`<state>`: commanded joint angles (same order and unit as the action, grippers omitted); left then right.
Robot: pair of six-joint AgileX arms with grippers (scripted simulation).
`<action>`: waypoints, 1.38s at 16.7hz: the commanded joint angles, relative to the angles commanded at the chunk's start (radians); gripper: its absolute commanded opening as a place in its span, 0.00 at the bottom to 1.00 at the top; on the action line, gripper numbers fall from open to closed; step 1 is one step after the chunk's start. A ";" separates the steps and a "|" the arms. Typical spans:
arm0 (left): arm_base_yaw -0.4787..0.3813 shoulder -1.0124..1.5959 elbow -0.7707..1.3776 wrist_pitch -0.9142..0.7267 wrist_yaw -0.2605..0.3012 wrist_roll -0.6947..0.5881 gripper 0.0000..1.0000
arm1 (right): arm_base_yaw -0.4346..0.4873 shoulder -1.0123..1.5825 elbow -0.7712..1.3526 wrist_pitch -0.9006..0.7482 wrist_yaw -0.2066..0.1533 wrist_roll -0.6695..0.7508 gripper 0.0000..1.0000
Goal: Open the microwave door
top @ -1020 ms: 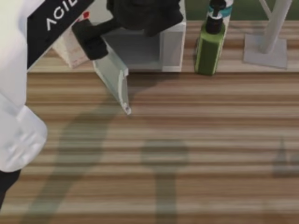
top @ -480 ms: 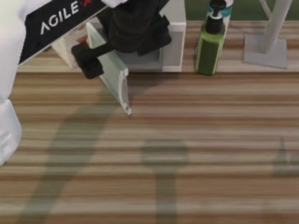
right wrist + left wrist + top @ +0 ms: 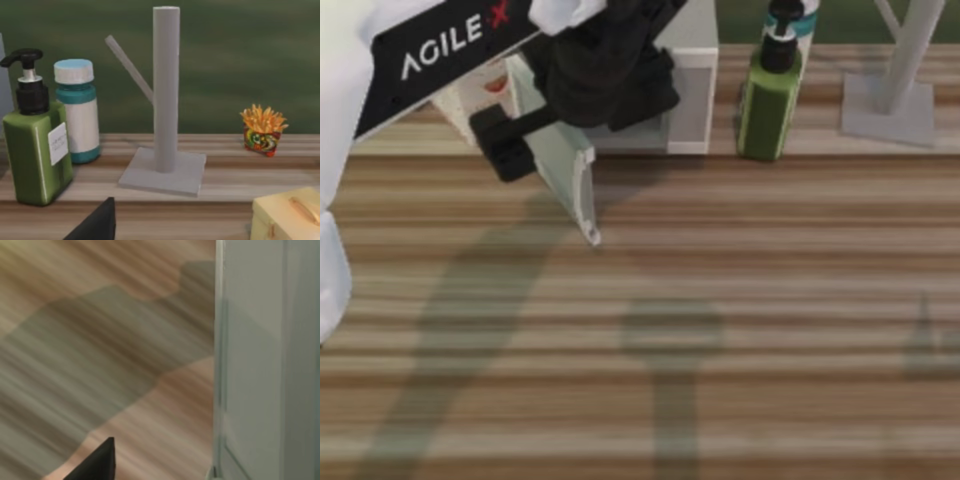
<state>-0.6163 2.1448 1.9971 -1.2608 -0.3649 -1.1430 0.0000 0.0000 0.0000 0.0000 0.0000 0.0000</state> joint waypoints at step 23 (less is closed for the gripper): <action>-0.004 0.001 0.000 0.001 0.000 0.000 0.00 | 0.000 0.000 0.000 0.000 0.000 0.000 1.00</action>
<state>-0.6204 2.1454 1.9969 -1.2594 -0.3645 -1.1431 0.0000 0.0000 0.0000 0.0000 0.0000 0.0000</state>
